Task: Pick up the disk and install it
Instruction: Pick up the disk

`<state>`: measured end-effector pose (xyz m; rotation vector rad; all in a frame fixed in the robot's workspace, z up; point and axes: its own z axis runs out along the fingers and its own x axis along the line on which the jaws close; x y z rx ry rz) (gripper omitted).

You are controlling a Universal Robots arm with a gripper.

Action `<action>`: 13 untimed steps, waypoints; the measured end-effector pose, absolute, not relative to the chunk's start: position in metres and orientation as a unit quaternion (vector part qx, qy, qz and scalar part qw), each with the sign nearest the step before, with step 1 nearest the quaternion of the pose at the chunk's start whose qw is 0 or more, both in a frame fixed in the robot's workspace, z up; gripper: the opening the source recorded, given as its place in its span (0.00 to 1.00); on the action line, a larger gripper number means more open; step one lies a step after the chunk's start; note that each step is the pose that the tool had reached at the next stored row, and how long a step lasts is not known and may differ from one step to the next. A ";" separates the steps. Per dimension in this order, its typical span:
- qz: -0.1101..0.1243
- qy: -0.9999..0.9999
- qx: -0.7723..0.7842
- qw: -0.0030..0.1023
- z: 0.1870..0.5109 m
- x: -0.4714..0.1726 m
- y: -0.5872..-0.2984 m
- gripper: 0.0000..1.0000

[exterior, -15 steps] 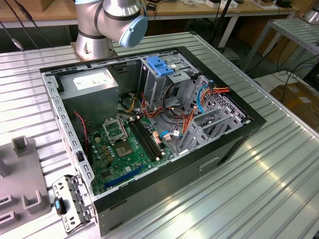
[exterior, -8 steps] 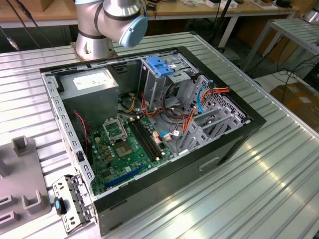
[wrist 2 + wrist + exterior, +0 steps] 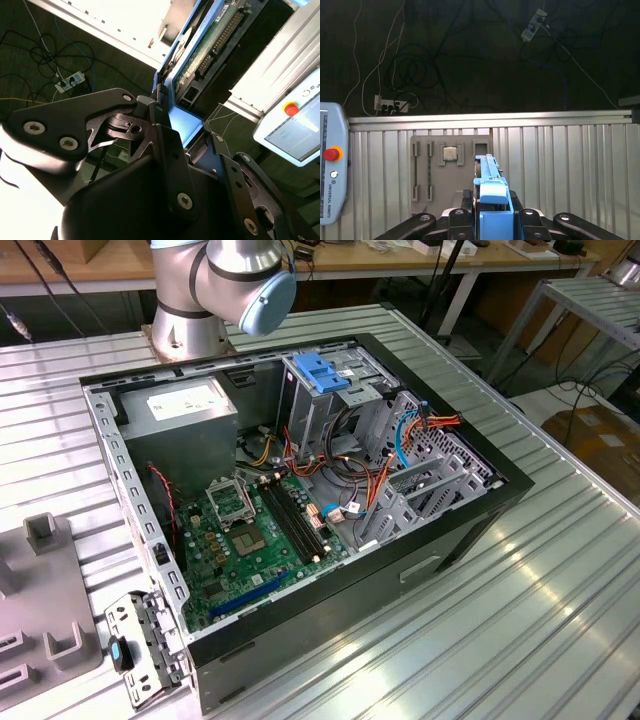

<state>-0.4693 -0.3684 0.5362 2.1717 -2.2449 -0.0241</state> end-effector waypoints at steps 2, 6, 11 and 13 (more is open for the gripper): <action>-0.008 -0.719 0.695 0.009 0.536 -0.469 -0.368 0.37; -0.008 -0.718 0.695 0.009 0.534 -0.467 -0.369 0.37; -0.008 -0.718 0.695 0.009 0.532 -0.457 -0.368 0.37; -0.008 -0.718 0.696 0.009 0.532 -0.454 -0.368 0.37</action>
